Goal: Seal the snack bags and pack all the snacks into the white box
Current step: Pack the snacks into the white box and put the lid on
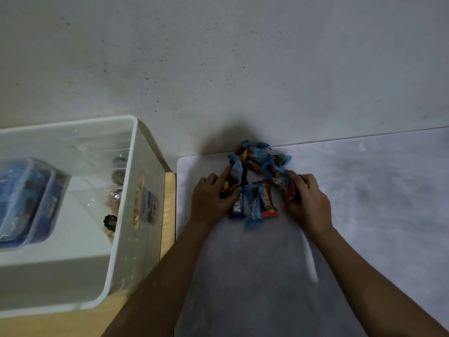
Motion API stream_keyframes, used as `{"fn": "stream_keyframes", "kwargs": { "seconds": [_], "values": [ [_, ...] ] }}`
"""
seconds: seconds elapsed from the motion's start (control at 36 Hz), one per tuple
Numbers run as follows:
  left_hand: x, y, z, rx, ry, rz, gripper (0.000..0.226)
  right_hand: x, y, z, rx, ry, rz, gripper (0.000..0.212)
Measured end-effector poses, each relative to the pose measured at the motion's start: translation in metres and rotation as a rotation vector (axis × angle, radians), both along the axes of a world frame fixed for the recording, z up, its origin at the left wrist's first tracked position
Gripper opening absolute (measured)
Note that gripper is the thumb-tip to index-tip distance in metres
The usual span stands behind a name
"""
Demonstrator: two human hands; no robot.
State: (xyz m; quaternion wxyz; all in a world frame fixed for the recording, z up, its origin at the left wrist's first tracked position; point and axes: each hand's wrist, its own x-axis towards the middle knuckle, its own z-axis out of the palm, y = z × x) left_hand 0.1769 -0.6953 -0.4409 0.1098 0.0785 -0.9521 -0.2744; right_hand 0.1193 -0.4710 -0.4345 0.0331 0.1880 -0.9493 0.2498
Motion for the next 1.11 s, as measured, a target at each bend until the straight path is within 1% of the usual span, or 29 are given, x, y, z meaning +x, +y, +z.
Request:
{"fn": "stream_keyframes", "kwargs": {
  "seconds": [0.06, 0.11, 0.17, 0.25, 0.39, 0.47, 0.61, 0.67, 0.69, 0.78, 0.81, 0.92, 1.0, 1.11],
  "values": [
    [0.005, 0.004, 0.001, 0.047, -0.007, 0.015, 0.062, 0.005, 0.007, 0.001, -0.040, -0.040, -0.038, 0.063],
    [0.009, 0.008, 0.002, 0.080, 0.006, 0.025, 0.064, 0.010, 0.012, 0.003, -0.117, -0.066, -0.083, 0.063],
    [0.014, 0.010, 0.002, 0.109, 0.018, 0.040, 0.066, 0.016, 0.014, 0.005, -0.175, -0.047, -0.114, 0.056],
    [0.024, 0.014, 0.004, 0.140, 0.034, 0.080, 0.068, 0.023, 0.016, 0.008, -0.207, -0.024, -0.143, 0.049],
    [0.038, 0.017, 0.015, 0.179, 0.057, 0.102, 0.072, 0.033, 0.016, 0.025, -0.317, 0.028, -0.147, 0.057],
    [0.041, 0.017, 0.032, 0.200, 0.121, 0.096, 0.074, 0.035, 0.015, 0.041, -0.344, 0.104, -0.149, 0.049],
    [0.035, 0.016, 0.086, 0.192, 0.242, 0.116, 0.065, 0.039, -0.001, 0.082, -0.353, 0.194, -0.148, 0.054],
    [0.034, 0.009, 0.110, 0.147, 0.298, 0.128, 0.062, 0.042, -0.014, 0.103, -0.374, 0.256, -0.124, 0.053],
    [0.036, 0.004, 0.123, 0.158, 0.332, 0.134, 0.060, 0.043, -0.021, 0.114, -0.387, 0.277, -0.110, 0.052],
    [0.043, -0.019, 0.155, 0.266, 0.357, 0.100, 0.058, 0.052, -0.051, 0.144, -0.411, 0.313, -0.071, 0.057],
    [0.046, -0.029, 0.165, 0.270, 0.364, 0.099, 0.058, 0.056, -0.063, 0.153, -0.420, 0.321, -0.054, 0.057],
    [0.062, -0.078, 0.197, 0.212, 0.420, 0.129, 0.059, 0.074, -0.122, 0.179, -0.466, 0.323, 0.031, 0.056],
    [0.078, -0.124, 0.209, 0.150, 0.421, 0.186, 0.060, 0.089, -0.172, 0.191, -0.491, 0.357, 0.108, 0.048],
    [0.106, -0.188, 0.212, 0.110, 0.399, 0.269, 0.060, 0.107, -0.240, 0.193, -0.479, 0.334, 0.225, 0.053]
  ]
}}
